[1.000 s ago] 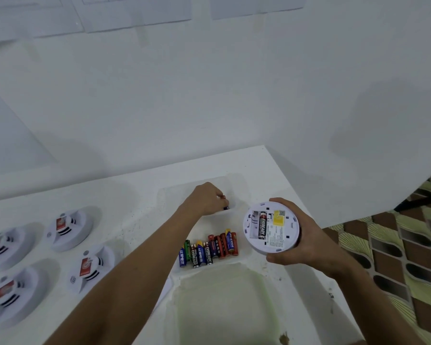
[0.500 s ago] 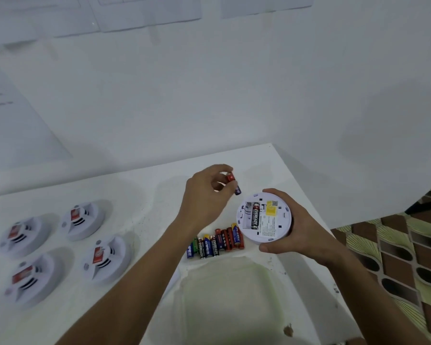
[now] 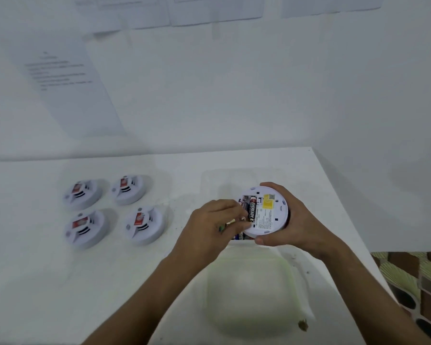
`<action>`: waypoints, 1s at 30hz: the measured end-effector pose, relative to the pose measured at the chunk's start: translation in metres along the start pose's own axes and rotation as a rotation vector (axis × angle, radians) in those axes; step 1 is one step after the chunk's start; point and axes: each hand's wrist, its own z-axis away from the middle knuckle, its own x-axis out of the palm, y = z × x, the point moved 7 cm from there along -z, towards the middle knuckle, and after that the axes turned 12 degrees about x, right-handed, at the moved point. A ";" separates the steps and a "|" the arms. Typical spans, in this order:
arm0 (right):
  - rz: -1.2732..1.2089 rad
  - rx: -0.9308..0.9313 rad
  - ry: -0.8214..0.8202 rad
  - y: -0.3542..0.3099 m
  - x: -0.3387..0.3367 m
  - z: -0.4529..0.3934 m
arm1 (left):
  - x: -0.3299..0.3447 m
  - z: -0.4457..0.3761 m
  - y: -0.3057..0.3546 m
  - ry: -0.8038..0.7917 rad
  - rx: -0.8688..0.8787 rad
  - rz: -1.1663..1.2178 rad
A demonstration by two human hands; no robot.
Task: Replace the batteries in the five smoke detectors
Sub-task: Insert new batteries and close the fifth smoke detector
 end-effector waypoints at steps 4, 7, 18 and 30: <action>0.023 -0.003 -0.065 -0.003 0.018 -0.008 | -0.012 0.014 -0.014 -0.027 -0.224 0.157; 0.029 -0.020 -0.100 -0.008 0.032 -0.011 | -0.022 0.023 -0.025 -0.041 -0.440 0.270; 0.108 -0.038 -0.227 -0.012 0.070 -0.012 | -0.037 0.052 -0.028 -0.125 -0.738 0.447; 0.108 -0.017 -0.186 -0.007 0.059 -0.009 | -0.052 0.101 -0.059 -0.048 -0.806 0.038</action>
